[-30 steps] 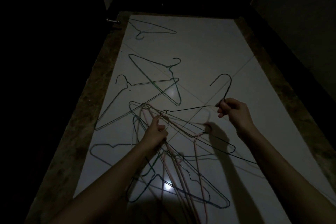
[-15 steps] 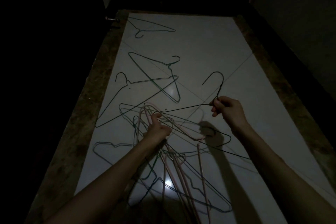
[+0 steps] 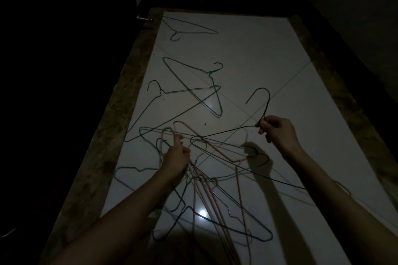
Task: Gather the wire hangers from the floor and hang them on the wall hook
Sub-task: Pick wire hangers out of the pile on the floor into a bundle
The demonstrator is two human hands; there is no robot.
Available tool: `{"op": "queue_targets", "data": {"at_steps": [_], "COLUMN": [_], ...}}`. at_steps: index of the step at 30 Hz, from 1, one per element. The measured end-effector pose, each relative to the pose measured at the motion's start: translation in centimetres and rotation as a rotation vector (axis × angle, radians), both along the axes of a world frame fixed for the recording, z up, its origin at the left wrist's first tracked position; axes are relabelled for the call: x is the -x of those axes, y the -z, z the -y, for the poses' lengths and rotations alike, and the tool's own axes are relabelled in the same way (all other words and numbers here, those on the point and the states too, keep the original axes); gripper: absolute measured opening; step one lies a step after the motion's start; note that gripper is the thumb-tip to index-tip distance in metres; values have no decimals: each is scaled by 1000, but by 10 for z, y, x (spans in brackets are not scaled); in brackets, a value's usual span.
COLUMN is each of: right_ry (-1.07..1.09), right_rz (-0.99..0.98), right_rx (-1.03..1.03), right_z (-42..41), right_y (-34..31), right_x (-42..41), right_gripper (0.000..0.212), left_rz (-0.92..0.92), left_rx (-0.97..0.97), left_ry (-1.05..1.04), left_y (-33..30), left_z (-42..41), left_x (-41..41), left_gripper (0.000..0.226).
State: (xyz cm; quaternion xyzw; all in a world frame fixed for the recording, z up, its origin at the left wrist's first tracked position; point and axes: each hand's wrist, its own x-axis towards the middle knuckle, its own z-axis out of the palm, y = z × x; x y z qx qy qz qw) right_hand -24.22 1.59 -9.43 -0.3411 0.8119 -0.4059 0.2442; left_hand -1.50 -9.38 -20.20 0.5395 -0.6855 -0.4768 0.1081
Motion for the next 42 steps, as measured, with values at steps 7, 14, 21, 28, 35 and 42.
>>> {"op": "queue_targets", "data": {"at_steps": [7,14,21,28,35,42], "right_ry": [-18,-45,-26,72,114,107], "right_rz": [53,90,122,274,280,28], "right_rx": [0,4,-6,-36,84,306], "right_z": [-3,7,4,-5,1,6], "right_y": [-1,4,19,34,9,-25], "right_x": [-3,-17,-21,-25,-31,-13], "right_gripper": [37,38,39,38,35,17], "left_rz": [-34,-125,-265,-307,-396,-412], "left_rx": [-9,-148,-321,-259,-143,-151], "left_ry": [-185,-224,-438,-378,-336,-260], "left_y": [-4,-5,-5,-2,-19,-48], "left_z": [-2,0,3,-13,-8,-3], "left_x": [1,6,10,2,-5,5], "left_gripper": [43,49,33,43,40,48]}}
